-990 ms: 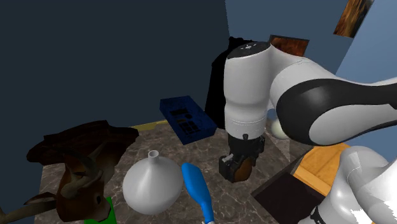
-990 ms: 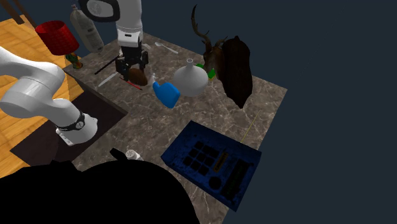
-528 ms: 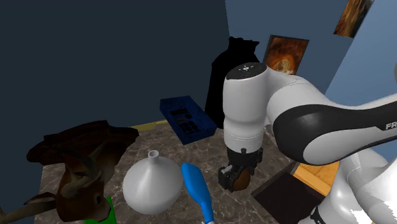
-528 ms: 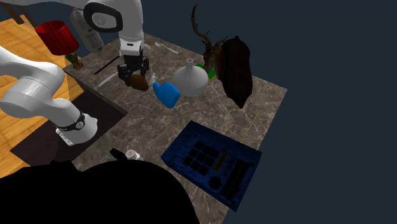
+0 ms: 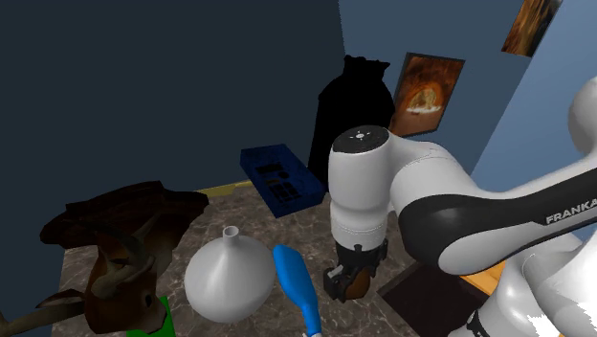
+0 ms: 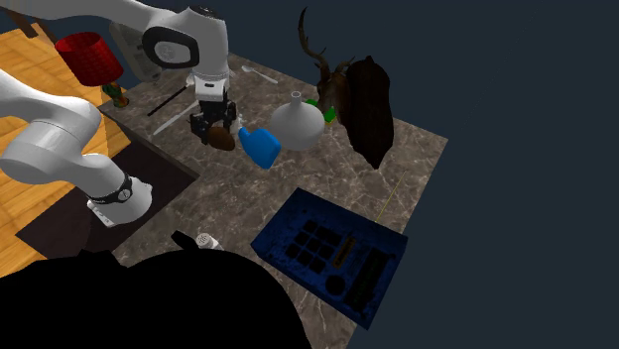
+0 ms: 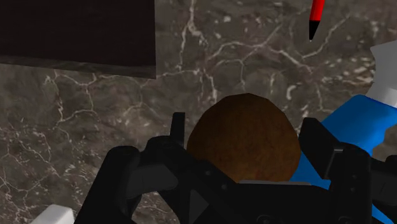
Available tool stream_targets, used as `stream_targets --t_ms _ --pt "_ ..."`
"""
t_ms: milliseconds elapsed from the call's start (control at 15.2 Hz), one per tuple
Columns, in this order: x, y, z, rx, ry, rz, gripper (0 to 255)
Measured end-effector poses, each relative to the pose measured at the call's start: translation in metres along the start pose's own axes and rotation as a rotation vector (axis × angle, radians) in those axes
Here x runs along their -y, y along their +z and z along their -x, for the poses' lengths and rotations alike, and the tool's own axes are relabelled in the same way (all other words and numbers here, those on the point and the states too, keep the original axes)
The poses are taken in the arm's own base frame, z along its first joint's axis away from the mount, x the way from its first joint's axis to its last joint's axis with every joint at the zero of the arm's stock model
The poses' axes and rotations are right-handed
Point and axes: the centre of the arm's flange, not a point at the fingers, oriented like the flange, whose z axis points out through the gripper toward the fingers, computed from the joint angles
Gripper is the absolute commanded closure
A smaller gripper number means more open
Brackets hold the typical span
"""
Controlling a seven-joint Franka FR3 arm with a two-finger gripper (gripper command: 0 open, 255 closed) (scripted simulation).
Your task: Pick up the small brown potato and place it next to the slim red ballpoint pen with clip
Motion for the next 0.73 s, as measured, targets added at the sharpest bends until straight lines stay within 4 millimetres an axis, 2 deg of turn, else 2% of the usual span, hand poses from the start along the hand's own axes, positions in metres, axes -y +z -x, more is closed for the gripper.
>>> stream_targets --t_ms 462,726 --pt "0.008 0.036 -0.002 0.0 0.0 0.0 255" --pt "0.011 0.042 -0.001 -0.004 0.0 -0.003 255"
